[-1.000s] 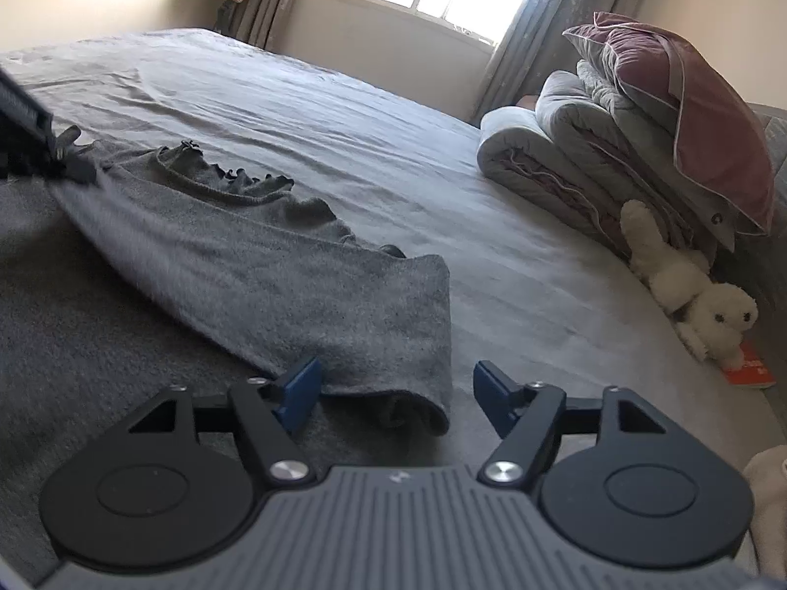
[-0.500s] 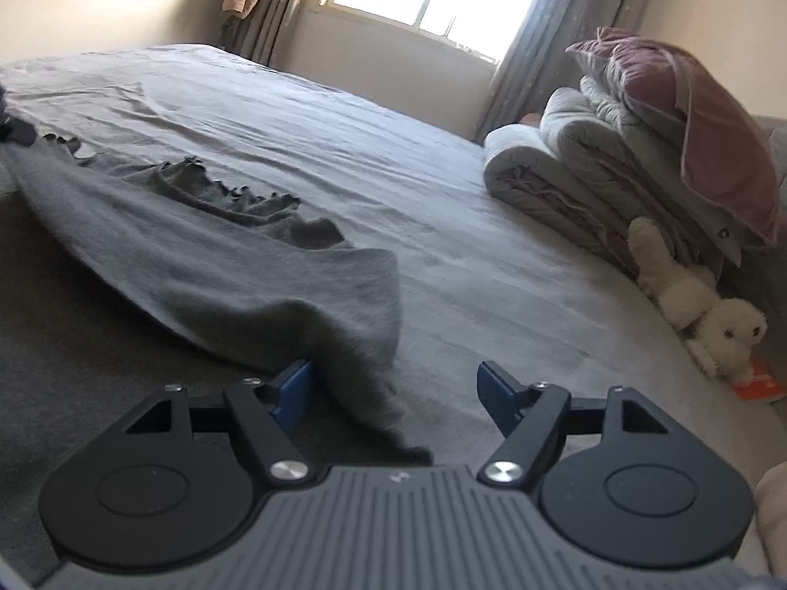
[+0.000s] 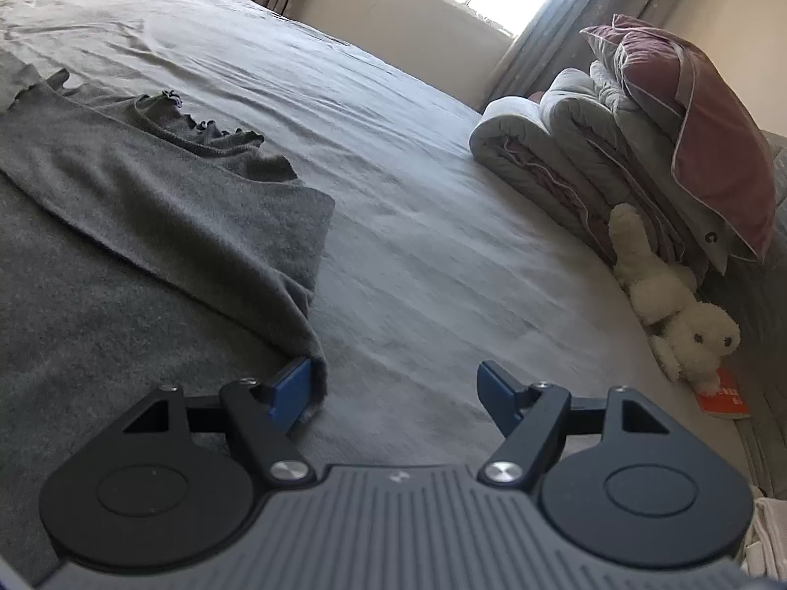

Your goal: Fold clothes

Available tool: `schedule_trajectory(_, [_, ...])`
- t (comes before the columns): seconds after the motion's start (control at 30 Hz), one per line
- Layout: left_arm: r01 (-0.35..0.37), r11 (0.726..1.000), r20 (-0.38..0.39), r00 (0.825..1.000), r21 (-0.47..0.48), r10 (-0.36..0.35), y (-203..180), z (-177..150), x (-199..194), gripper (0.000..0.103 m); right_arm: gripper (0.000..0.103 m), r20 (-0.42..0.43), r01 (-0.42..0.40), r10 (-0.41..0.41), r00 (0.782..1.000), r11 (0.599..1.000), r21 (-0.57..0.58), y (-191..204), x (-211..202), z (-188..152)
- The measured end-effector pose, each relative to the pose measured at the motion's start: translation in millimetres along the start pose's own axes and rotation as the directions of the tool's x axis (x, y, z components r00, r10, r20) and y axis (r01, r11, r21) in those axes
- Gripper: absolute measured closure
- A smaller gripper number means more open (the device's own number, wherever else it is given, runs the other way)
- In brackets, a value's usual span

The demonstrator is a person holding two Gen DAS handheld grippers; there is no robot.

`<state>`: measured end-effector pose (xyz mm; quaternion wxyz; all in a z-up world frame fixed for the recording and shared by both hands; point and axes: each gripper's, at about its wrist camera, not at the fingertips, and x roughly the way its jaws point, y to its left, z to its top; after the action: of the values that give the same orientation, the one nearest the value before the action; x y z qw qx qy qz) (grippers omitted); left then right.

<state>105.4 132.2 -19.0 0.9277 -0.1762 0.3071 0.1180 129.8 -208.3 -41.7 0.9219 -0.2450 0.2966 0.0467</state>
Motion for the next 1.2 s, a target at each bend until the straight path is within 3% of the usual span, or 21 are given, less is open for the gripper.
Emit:
schedule_trajectory(0.2, [0.113,0.991,0.017,0.993,0.076,-0.115,-22,-10,7,0.090,0.031,0.070,-0.109,0.102,0.992,0.988,0.107,-4,-14,11])
schedule_trajectory(0.33, [0.153,0.976,-0.006,0.988,0.154,-0.154,-37,-21,14,0.090,0.061,0.104,-0.167,0.149,0.983,0.965,0.201,-4,-11,17])
schedule_trajectory(0.37, [0.161,0.973,-0.007,0.987,0.164,-0.162,-39,-23,14,0.090,0.062,0.107,-0.185,0.164,0.981,0.954,0.234,-6,-7,18])
schedule_trajectory(0.5, [0.230,0.956,-0.012,0.973,0.180,-0.232,-47,-27,13,0.090,0.062,0.113,-0.270,0.246,0.963,0.862,0.430,-28,20,27])
schedule_trajectory(0.63, [0.323,0.916,-0.048,0.946,0.236,-0.321,-58,-37,13,0.090,0.062,0.134,-0.370,0.363,0.922,0.724,0.582,-53,62,37])
schedule_trajectory(0.67, [0.334,0.907,-0.062,0.942,0.258,-0.329,-62,-40,14,0.090,0.062,0.127,-0.382,0.387,0.913,0.707,0.595,-55,74,40])
schedule_trajectory(0.77, [0.354,0.885,-0.093,0.935,0.302,-0.343,-71,-48,18,0.089,0.066,0.101,-0.400,0.431,0.897,0.692,0.601,-50,103,45])
schedule_trajectory(0.8, [0.357,0.882,-0.096,0.934,0.308,-0.344,-72,-49,19,0.088,0.077,0.107,-0.410,0.438,0.893,0.691,0.595,-49,107,46])
schedule_trajectory(0.83, [0.360,0.880,-0.099,0.933,0.309,-0.347,-73,-49,19,0.088,0.095,0.114,-0.419,0.442,0.890,0.691,0.589,-47,111,47])
schedule_trajectory(0.87, [0.364,0.879,-0.101,0.931,0.309,-0.350,-72,-49,19,0.087,0.096,0.121,-0.427,0.446,0.887,0.691,0.583,-46,114,48])
schedule_trajectory(0.97, [0.378,0.877,-0.110,0.926,0.296,-0.362,-68,-48,20,0.087,0.099,0.188,-0.406,0.364,0.912,0.741,0.535,-46,103,53])
schedule_trajectory(1.07, [0.381,0.875,-0.123,0.925,0.299,-0.361,-69,-48,24,0.087,0.100,0.126,-0.359,0.348,0.929,0.768,0.531,-37,119,49])
schedule_trajectory(1.2, [0.378,0.874,-0.122,0.926,0.306,-0.358,-69,-44,22,0.084,0.098,0.119,-0.363,0.358,0.926,0.760,0.538,-46,112,51])
